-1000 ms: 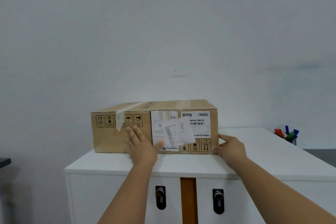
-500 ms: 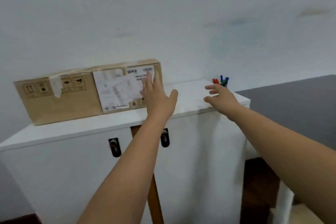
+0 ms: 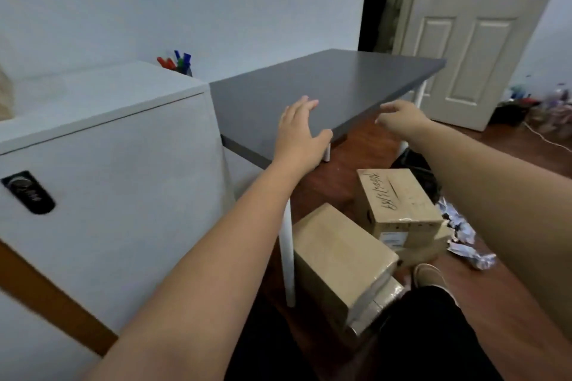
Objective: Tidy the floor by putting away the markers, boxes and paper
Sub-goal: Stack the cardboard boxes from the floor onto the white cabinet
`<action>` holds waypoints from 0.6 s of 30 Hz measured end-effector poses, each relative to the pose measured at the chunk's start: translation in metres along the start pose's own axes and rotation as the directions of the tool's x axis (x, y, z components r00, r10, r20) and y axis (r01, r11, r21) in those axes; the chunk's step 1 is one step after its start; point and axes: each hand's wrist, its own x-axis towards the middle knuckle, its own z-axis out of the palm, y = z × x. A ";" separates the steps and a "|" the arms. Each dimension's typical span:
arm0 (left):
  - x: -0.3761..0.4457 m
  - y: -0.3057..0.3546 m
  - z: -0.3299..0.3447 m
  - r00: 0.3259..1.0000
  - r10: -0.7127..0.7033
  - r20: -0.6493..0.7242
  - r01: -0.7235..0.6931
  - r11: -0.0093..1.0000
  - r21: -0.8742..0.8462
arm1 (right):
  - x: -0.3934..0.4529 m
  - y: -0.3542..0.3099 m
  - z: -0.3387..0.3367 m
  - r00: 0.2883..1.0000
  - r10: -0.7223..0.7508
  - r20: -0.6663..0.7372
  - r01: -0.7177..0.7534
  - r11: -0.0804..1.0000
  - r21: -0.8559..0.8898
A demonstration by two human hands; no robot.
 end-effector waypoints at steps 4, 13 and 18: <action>-0.012 0.008 0.065 0.990 0.037 0.133 -0.032 0.999 -0.044 | -0.004 0.071 -0.021 0.985 0.171 0.012 -0.171 0.985 -0.003; -0.084 -0.074 0.174 0.937 -0.163 0.309 0.167 0.986 0.016 | -0.010 0.222 0.004 0.903 0.428 0.032 -0.429 0.903 0.008; -0.125 -0.117 0.218 0.816 -0.459 0.350 0.449 0.886 0.115 | -0.012 0.291 0.043 0.854 0.487 0.182 -0.490 0.871 -0.028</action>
